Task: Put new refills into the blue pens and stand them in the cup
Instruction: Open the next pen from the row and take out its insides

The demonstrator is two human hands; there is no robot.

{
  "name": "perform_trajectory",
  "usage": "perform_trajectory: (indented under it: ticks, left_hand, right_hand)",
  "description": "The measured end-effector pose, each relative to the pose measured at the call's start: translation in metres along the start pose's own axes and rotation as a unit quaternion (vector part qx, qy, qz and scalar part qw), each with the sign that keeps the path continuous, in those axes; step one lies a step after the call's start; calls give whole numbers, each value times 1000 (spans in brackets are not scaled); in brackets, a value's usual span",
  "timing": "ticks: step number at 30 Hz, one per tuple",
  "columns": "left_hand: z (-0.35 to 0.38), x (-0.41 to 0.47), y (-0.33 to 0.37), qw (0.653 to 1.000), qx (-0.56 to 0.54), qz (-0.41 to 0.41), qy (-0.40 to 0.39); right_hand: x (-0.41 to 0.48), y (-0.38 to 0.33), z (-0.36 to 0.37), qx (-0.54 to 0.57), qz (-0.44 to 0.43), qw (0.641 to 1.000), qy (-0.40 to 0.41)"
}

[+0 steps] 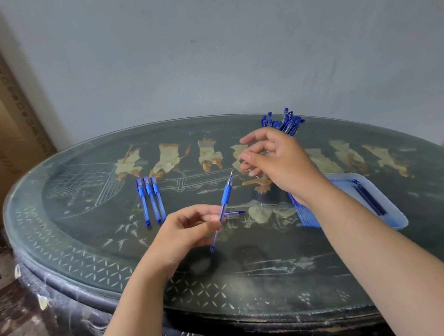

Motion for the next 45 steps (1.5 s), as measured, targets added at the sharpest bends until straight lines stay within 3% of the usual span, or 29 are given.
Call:
perform_trajectory:
  ticks: [12, 24, 29, 32, 38, 41, 45]
  left_hand:
    - [2, 2, -1, 1000, 12, 2, 1]
    - [2, 2, -1, 1000, 5, 7, -3]
    - [1, 2, -1, 1000, 9, 5, -1]
    - [1, 2, -1, 1000, 3, 5, -1]
    - [2, 2, -1, 1000, 9, 6, 0]
    - [1, 1, -1, 1000, 5, 6, 1]
    - [1, 2, -2, 1000, 16, 5, 0]
  right_hand:
    - [0, 5, 24, -115, 1, 987, -108]
    - [-8, 32, 26, -29, 79, 992, -94]
    - [-8, 41, 23, -61, 91, 993, -41]
    - [-9, 46, 24, 7, 119, 991, -64]
    - [-11, 42, 23, -36, 98, 994, -33]
    - [-11, 45, 27, 23, 112, 991, -63]
    - [-13, 43, 27, 2, 92, 995, -43]
Point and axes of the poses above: each hand's wrist, its own x-axis towards the middle knuckle, its own z-axis out of the palm, y = z × x, the point moved 8 cm from there along x, towards the middle knuckle, and after that the axes turned 6 degrees about x, right-handed, at the moved point
